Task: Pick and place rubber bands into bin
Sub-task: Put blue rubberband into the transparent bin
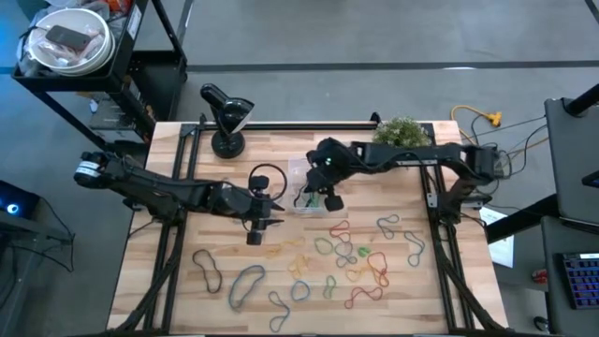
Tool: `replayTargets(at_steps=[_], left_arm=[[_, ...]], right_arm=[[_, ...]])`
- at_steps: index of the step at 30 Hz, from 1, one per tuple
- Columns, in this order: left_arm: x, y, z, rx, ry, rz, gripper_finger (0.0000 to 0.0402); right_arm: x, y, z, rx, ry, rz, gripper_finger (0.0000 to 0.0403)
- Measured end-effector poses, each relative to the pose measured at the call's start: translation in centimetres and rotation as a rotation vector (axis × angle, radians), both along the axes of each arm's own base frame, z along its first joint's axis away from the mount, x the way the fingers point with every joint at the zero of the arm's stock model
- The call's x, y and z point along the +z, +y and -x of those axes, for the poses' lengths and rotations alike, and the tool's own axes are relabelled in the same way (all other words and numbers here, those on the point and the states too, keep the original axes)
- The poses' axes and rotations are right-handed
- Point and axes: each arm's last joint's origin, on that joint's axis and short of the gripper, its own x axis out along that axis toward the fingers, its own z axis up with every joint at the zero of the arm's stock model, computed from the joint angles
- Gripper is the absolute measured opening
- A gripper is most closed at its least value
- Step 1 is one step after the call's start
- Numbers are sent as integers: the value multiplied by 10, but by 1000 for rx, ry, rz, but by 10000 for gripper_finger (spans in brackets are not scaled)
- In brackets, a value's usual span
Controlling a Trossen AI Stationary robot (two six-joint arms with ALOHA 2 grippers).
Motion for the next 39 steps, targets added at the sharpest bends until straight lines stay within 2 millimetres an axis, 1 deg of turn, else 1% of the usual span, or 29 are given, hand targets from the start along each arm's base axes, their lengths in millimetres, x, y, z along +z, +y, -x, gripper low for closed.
replayTargets(at_steps=[3,6,16,19,28,31,33,36,39], left_arm=[[0,-2,0,-8,0,0,123],[0,-3,1,-11,1,0,123],[-1,-2,1,-11,7,-1,123],[0,-2,1,-11,6,-1,123],[-2,-2,2,-10,23,-4,123],[-9,-1,7,18,114,9,123],[-16,1,12,70,183,26,123],[-31,3,18,145,253,35,123],[-45,5,23,162,292,32,123]], right_arm=[[-11,-8,-2,-25,35,-12,9],[-16,-13,-1,-47,53,-25,9],[-17,-18,1,-88,55,-47,10],[-17,-18,1,-93,55,-50,20],[-16,-18,2,-108,59,-65,66],[-17,-16,3,-102,77,-69,77],[-17,-12,5,-93,103,-73,82],[-17,-4,8,-75,137,-79,86],[-18,6,9,-52,167,-85,86]])
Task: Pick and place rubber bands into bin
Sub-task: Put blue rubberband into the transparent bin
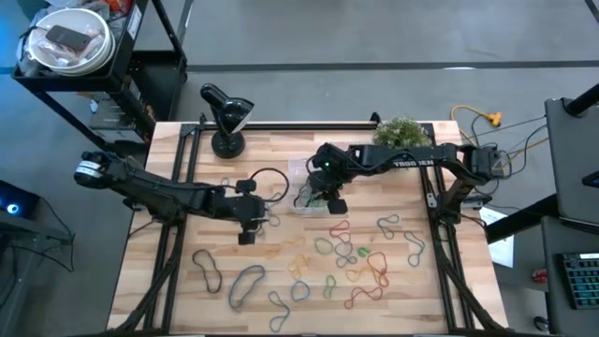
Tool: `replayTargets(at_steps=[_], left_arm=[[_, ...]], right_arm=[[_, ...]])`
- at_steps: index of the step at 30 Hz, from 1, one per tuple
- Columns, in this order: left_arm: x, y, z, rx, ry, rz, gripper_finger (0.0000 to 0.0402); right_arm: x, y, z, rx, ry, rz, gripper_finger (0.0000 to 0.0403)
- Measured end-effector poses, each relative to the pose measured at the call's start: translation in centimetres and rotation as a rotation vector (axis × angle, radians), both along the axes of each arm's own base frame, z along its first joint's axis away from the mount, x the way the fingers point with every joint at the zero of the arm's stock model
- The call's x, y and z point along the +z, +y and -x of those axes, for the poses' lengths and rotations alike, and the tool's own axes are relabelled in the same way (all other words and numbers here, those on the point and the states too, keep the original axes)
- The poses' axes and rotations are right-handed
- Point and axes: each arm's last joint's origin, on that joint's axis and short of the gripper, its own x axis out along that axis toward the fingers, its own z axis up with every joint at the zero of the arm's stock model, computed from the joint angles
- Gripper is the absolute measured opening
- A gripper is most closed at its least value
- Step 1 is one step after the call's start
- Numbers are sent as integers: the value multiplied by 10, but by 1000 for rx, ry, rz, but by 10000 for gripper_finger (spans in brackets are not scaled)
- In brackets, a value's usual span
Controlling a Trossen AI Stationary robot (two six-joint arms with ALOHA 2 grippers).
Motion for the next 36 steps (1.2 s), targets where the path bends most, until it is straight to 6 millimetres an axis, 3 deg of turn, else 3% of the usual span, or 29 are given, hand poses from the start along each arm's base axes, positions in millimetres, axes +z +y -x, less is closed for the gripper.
replayTargets(at_steps=[5,18,27,36], left_arm=[[-24,2,9,-1,83,-17,123],[-60,7,30,20,211,-46,123],[-66,20,32,150,222,-41,123],[-68,33,30,168,241,53,123]], right_arm=[[-3,21,2,39,58,-23,78],[0,86,16,177,105,-46,72],[6,88,44,93,48,-50,65],[-1,87,100,27,-149,-129,67]])
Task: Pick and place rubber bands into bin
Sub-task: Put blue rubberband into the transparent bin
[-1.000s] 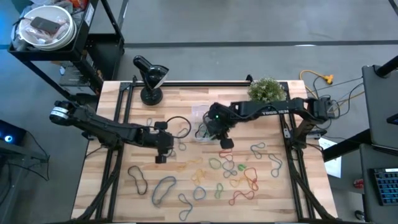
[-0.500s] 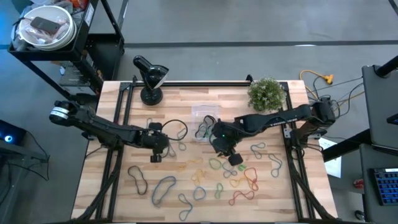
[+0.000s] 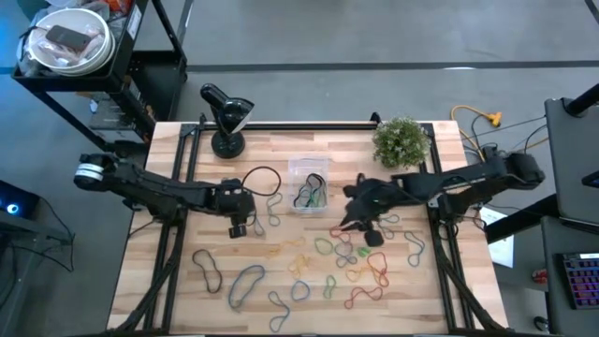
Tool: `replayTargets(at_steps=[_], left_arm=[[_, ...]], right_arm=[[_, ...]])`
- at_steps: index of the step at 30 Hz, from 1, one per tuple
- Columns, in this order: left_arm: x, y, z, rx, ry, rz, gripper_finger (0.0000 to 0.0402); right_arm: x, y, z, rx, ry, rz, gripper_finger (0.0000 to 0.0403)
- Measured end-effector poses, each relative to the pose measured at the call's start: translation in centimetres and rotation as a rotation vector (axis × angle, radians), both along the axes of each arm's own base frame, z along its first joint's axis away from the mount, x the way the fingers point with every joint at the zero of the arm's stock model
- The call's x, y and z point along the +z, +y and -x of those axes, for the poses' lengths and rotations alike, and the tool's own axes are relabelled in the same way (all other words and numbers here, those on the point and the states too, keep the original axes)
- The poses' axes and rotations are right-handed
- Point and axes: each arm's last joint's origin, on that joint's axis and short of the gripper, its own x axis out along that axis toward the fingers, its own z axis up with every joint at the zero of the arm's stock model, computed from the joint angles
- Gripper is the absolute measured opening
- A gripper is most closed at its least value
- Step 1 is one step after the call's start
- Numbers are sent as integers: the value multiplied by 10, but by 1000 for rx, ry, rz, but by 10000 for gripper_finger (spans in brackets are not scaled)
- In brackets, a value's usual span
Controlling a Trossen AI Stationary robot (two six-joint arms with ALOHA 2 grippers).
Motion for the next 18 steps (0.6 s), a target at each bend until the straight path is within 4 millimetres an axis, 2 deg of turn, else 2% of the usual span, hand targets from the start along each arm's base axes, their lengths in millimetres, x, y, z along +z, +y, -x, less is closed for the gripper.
replayTargets(at_steps=[9,13,18], left_arm=[[-9,6,-3,10,45,29,123],[-16,6,-6,8,81,36,123],[-23,7,-9,13,116,38,123]], right_arm=[[-17,7,58,-86,-179,-101,67],[-29,13,72,-111,-152,-171,63],[-42,21,78,-171,-71,-168,65]])
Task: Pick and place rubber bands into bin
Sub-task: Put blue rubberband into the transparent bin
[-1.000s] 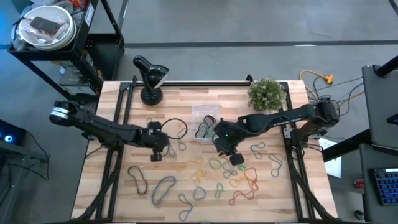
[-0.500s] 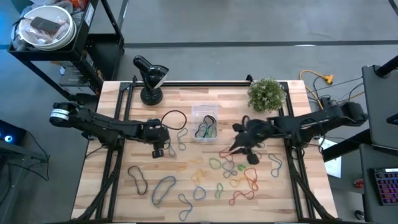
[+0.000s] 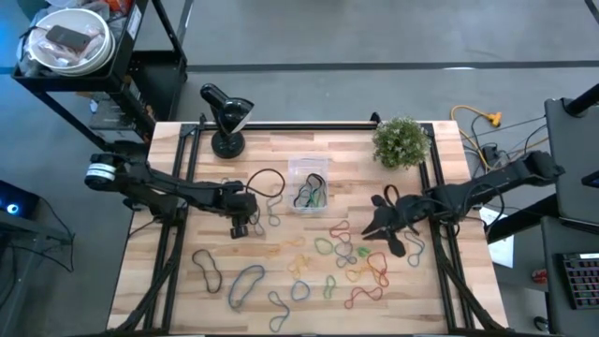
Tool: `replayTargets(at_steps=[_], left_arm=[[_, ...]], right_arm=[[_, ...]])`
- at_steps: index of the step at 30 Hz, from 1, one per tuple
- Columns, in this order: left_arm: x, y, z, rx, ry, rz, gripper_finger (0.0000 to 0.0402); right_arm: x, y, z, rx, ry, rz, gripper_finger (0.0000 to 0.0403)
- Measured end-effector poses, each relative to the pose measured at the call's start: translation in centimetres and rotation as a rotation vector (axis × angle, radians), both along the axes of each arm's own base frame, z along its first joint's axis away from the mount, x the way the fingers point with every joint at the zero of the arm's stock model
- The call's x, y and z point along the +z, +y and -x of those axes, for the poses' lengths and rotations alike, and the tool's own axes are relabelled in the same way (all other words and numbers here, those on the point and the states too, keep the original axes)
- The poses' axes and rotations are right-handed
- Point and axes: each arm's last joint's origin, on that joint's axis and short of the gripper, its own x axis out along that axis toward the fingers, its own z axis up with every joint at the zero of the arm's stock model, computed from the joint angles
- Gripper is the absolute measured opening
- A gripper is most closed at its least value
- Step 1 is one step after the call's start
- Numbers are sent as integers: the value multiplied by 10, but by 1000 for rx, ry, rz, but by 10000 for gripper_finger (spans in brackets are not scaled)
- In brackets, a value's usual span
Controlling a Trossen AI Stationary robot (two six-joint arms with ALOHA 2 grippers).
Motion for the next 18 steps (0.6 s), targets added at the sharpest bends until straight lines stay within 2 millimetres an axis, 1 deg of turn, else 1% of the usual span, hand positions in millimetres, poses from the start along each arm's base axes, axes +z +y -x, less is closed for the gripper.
replayTargets(at_steps=[3,7,9,12,16,18], left_arm=[[-5,1,-1,2,28,14,123],[-7,1,-1,7,34,20,122],[-6,1,-1,7,31,22,114],[-6,1,-1,5,32,29,86],[-5,0,-1,-2,32,44,25],[-5,0,-1,-2,31,44,7]], right_arm=[[-3,5,1,-3,14,12,64],[-3,9,0,-18,10,26,60],[0,12,0,-24,-1,21,59],[-1,15,1,-37,6,24,59],[-5,19,3,-59,48,16,59],[-8,19,6,-76,92,15,59]])
